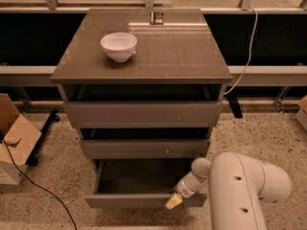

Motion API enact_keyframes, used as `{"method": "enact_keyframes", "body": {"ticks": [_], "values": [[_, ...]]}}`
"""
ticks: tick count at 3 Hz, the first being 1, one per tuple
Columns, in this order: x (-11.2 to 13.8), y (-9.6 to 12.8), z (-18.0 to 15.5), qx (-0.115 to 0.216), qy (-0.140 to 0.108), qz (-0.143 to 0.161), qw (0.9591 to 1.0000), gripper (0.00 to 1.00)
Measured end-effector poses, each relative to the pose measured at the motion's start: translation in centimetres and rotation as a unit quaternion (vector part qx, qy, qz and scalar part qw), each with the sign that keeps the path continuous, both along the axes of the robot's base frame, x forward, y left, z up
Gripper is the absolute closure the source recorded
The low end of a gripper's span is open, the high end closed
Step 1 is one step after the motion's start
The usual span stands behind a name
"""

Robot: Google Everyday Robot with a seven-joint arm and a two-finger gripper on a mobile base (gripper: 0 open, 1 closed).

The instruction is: Open bottom drawer

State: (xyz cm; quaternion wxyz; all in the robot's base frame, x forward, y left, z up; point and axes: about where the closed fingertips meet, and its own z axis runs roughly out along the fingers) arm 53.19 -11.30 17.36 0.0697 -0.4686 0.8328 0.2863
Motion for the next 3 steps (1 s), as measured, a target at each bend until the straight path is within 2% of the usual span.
{"method": "enact_keyframes", "body": {"ticks": [1, 2, 3], "values": [[0.0, 0.0, 0.0, 0.0, 0.0, 0.0, 1.0, 0.65], [-4.4, -0.8, -0.7, -0.004, 0.044, -0.005, 0.999, 0.63], [-4.8, -0.9, -0.7, -0.004, 0.048, -0.006, 0.9988, 0.39]]}}
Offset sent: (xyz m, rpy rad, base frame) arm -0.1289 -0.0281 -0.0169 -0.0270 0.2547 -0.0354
